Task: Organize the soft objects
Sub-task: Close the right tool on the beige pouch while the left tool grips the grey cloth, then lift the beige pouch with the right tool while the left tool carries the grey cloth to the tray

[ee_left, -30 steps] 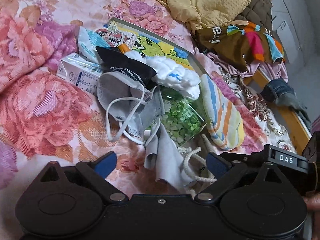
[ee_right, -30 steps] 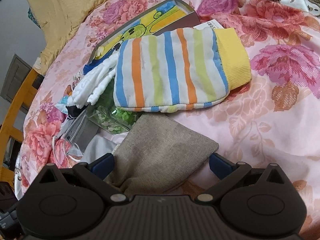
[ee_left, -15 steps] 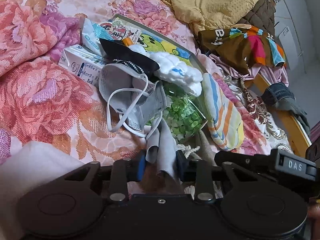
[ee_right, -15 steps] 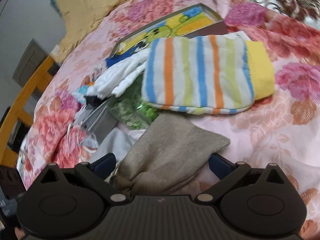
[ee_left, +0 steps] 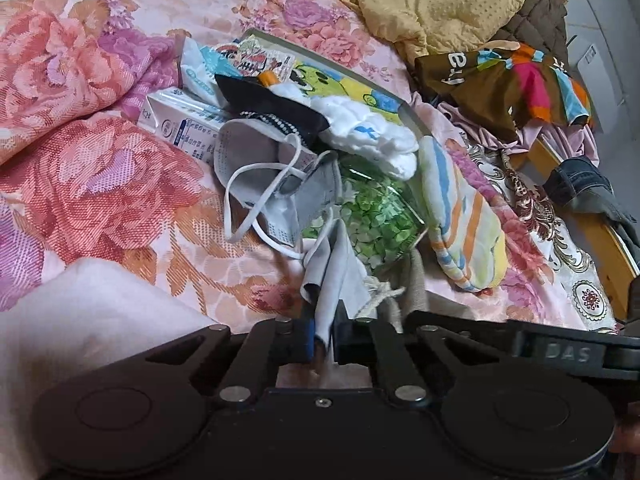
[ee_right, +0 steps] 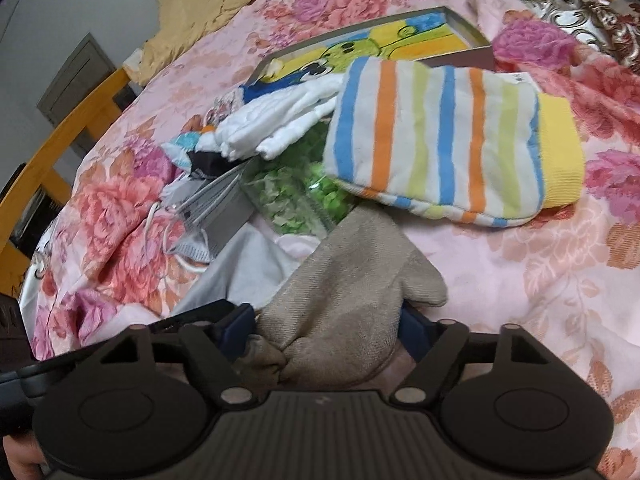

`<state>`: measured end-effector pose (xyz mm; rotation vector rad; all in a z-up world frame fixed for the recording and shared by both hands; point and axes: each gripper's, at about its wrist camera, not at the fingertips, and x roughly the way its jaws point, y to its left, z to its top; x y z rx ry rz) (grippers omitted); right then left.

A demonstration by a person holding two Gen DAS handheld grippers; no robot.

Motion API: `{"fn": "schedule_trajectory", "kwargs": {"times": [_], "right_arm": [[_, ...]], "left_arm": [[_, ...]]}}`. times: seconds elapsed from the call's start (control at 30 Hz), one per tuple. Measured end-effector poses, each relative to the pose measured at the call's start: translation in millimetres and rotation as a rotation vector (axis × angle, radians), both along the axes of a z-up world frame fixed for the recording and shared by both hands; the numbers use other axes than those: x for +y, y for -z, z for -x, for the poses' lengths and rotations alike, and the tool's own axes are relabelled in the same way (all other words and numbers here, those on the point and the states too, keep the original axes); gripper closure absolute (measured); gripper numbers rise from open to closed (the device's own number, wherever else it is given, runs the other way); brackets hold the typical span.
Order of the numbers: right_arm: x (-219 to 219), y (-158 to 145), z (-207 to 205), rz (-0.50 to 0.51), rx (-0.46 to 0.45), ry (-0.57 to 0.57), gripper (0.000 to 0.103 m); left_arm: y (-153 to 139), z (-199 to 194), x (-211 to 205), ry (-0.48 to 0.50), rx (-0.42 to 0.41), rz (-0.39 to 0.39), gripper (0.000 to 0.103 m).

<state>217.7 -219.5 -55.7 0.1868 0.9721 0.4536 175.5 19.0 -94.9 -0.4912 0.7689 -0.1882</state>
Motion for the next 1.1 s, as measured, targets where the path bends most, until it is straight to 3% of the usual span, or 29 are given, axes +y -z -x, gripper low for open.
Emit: {"fn": "schedule_trajectory", "kwargs": {"times": [0.07,0.33,0.4,0.43,0.5,0.53,0.63,0.73,0.8,0.97,1.1], "right_arm": [[1,0,1,-0.010,-0.001,-0.017,0.041],[0,-4,7,-0.009,-0.028,-0.033,0.073],[0,-4,8,-0.007,-0.027,-0.030,0.074],[-1,-3,7,-0.015,-0.021,-0.024,0.073],[-8,-1,4,-0.060,0.011,-0.001,0.062],[-13,2,1,-0.087,0.033,0.015,0.049],[-20,8,-5,-0.110,0.079,0.054,0.029],[-18,14,-9,-0.121,0.092,0.045,0.026],[-17,14,-8,-0.129,0.080,0.040,0.036],[-13,4,1,-0.121,0.019,0.009,0.076],[-6,-6,11,-0.077,-0.059,-0.009,0.088]], "left_arm": [[-2,4,-3,-0.007,-0.007,-0.013,0.098],[-14,18,-14,-0.016,-0.048,-0.074,0.102],[-18,21,-17,-0.016,-0.057,-0.090,0.102],[-20,23,-18,-0.017,-0.059,-0.095,0.102],[-23,24,-19,-0.020,-0.062,-0.103,0.102],[-24,24,-20,-0.022,-0.062,-0.109,0.102],[-25,24,-21,-0.026,-0.065,-0.132,0.102],[-26,26,-20,-0.035,-0.063,-0.129,0.102],[-27,28,-18,-0.047,-0.064,-0.127,0.102],[-33,36,-18,-0.059,-0.081,-0.133,0.103],[-43,44,-19,-0.065,-0.111,-0.150,0.103]]}}
